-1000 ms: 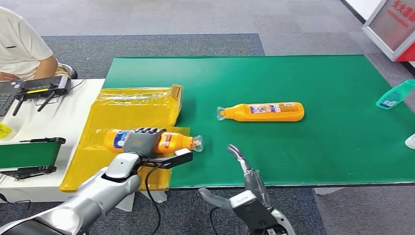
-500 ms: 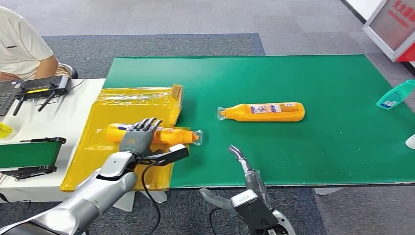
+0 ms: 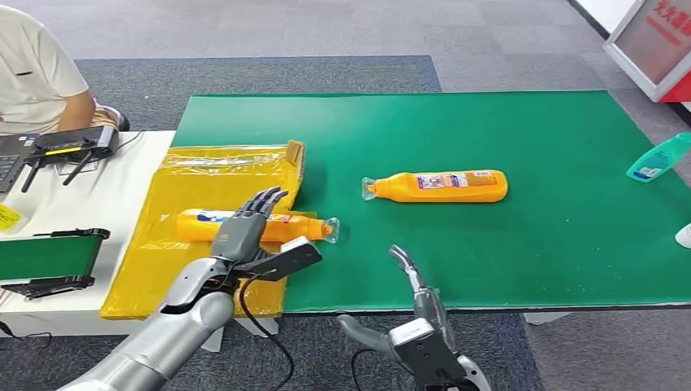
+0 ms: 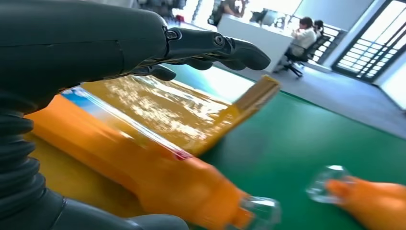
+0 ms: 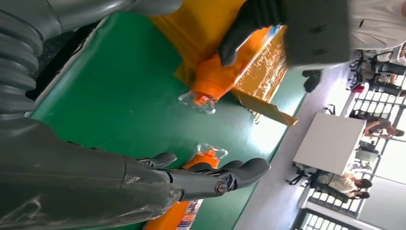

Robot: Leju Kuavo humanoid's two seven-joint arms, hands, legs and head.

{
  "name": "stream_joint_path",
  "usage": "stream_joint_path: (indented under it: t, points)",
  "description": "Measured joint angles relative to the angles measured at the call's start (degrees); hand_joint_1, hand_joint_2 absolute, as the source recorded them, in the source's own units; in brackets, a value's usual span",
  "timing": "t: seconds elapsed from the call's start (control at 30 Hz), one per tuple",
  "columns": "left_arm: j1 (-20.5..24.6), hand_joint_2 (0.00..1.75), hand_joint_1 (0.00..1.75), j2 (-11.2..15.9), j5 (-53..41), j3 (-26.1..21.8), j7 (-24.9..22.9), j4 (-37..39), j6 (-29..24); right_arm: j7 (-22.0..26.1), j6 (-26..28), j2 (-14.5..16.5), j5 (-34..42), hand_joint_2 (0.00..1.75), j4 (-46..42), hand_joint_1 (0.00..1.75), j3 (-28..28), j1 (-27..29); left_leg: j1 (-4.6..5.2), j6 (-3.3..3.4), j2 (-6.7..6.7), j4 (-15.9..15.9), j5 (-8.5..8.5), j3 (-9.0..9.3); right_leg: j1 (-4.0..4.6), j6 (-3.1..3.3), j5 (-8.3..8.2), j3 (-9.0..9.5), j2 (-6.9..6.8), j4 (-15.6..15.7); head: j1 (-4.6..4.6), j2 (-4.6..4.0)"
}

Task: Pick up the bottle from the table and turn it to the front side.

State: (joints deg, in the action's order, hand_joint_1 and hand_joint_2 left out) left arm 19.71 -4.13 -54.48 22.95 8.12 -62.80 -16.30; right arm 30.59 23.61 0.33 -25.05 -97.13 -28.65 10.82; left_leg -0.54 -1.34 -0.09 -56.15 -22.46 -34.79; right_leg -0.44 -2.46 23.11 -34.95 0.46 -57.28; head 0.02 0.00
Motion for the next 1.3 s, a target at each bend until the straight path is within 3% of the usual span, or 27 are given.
stream_joint_path:
  t: [0.23, 0.43, 0.53, 0.63, 0.73, 0.83, 1.1, 1.3]
  points:
    - [-10.7, 1.75, 0.00, 1.0, 24.7, -0.1, 8.9, -18.5, 7.1, 0.0, 3.3, 0.0, -0.1, 1.75, -1.5, 0.00, 0.9, 1.7, 0.00, 0.03, 0.01, 0.0, -0.14, 0.00, 0.00, -0.01, 0.11, 0.01, 0.01, 0.0, -0.01, 0.00]
    - [-21.2, 1.75, 0.00, 2.0, 39.2, -1.9, 13.9, -30.6, 12.1, -0.4, 4.4, 0.0, 0.0, 1.75, -3.0, 0.00, 2.3, 3.0, 0.00, 0.02, 0.02, 0.0, -0.24, 0.00, 0.01, 0.03, 0.22, 0.00, 0.00, 0.0, -0.01, 0.00]
    - [-25.3, 1.75, 0.00, 2.0, 46.2, -3.6, 15.1, -34.1, 14.8, -2.1, 2.2, 0.0, 2.4, 1.75, -3.6, 0.00, 3.1, 3.3, 0.00, 0.02, 0.02, 0.0, -0.26, 0.01, 0.01, 0.04, 0.23, 0.00, 0.01, 0.0, -0.01, 0.00]
    - [-29.0, 1.75, 0.00, 2.0, 51.4, -5.7, 16.2, -36.4, 16.5, -4.7, -3.7, 0.0, 11.5, 1.75, -3.8, 0.00, 4.6, 3.5, 0.00, 0.02, 0.02, 0.0, -0.27, 0.01, 0.01, 0.04, 0.24, 0.01, 0.00, 0.0, -0.01, 0.00]
    - [-32.2, 1.75, 0.00, 1.9, 54.7, -7.8, 16.9, -37.9, 17.5, -6.9, -9.0, 0.1, 20.6, 1.75, -3.8, 0.00, 7.0, 3.9, 0.00, 0.03, 0.02, 0.0, -0.28, 0.01, 0.01, 0.04, 0.24, 0.01, 0.00, 0.0, -0.01, 0.00]
    - [-34.6, 1.75, 0.00, 1.5, 57.0, -9.7, 17.2, -38.9, 18.2, -8.2, -11.5, 0.3, 23.5, 1.75, -3.8, 0.00, 9.9, 4.3, 0.00, 0.05, 0.01, 0.0, -0.29, 0.01, 0.00, 0.03, 0.24, 0.02, 0.00, 0.0, -0.01, 0.00]
    - [-38.4, 1.75, 0.00, 0.3, 58.5, -13.8, 15.8, -40.5, 19.8, -10.5, -13.5, 0.4, 22.3, 1.75, -4.4, 0.00, 15.7, 5.4, 0.00, 0.06, 0.01, 0.0, -0.31, 0.02, -0.01, 0.03, 0.24, 0.02, 0.00, 0.0, -0.01, 0.00]
    - [-39.1, 1.75, 0.00, -1.4, 55.1, -15.8, 12.5, -40.8, 14.0, -9.0, -9.9, 1.7, 16.9, 1.75, -6.4, 0.00, 18.3, 5.5, 0.00, 0.05, 0.00, 0.0, -0.30, 0.02, -0.01, 0.03, 0.24, 0.03, 0.00, 0.0, -0.01, 0.00]
